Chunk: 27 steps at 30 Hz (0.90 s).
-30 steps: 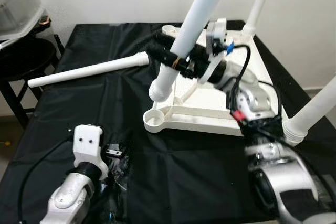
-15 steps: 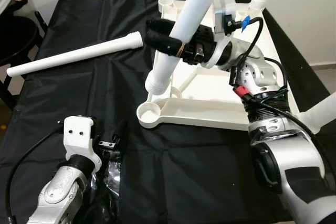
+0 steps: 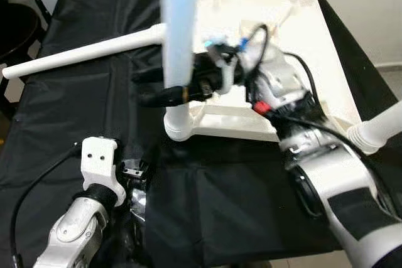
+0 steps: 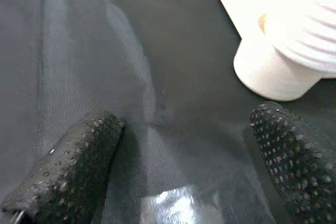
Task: Building children table
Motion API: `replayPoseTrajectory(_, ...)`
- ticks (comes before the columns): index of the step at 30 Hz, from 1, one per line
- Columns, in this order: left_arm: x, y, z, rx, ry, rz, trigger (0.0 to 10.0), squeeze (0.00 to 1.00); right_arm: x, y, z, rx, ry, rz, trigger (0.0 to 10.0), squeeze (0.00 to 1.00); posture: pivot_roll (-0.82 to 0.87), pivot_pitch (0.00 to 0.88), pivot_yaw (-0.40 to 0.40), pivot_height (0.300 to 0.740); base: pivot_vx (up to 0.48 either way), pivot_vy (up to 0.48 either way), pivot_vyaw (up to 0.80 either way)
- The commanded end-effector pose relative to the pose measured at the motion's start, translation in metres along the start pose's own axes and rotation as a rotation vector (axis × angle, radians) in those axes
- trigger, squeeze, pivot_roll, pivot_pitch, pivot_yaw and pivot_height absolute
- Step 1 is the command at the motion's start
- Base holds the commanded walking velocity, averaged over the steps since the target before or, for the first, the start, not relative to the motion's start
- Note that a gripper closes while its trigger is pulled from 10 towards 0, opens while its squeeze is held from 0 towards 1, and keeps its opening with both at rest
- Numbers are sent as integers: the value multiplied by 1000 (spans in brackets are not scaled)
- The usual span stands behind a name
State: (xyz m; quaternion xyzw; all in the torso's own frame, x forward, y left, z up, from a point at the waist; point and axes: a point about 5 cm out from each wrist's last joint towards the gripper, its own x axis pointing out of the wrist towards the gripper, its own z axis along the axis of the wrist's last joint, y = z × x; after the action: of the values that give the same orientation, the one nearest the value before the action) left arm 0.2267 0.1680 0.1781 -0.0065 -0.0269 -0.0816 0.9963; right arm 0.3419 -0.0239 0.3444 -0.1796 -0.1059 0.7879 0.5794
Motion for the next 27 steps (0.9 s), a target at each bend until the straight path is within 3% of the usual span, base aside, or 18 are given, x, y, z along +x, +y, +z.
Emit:
replayPoseTrajectory(1, 1, -1, -9, 2, 46, -4, 10000, 0, 8, -9, 14, -3, 71, -4, 10000, 0, 25, 399, -47, 740, 0, 0, 0)
replayPoseTrajectory(11, 5, -2, -9, -7, 41, -4, 10000, 0, 3, -21, 28, 42, 29, -114, 10000, 0, 23, 394, -57, 740, 0, 0, 0)
replayPoseTrajectory(16, 6, -1, -5, -2, 15, -2, 10000, 0, -7, -13, 25, 13, -67, -66, 10000, 0, 31, 398, -47, 740, 0, 0, 0)
replayPoseTrajectory(27, 7, 1, -1, -13, -3, -8, 10000, 0, -6, -4, 13, -9, -23, 21, 10000, 0, 31, 409, -42, 740, 0, 0, 0)
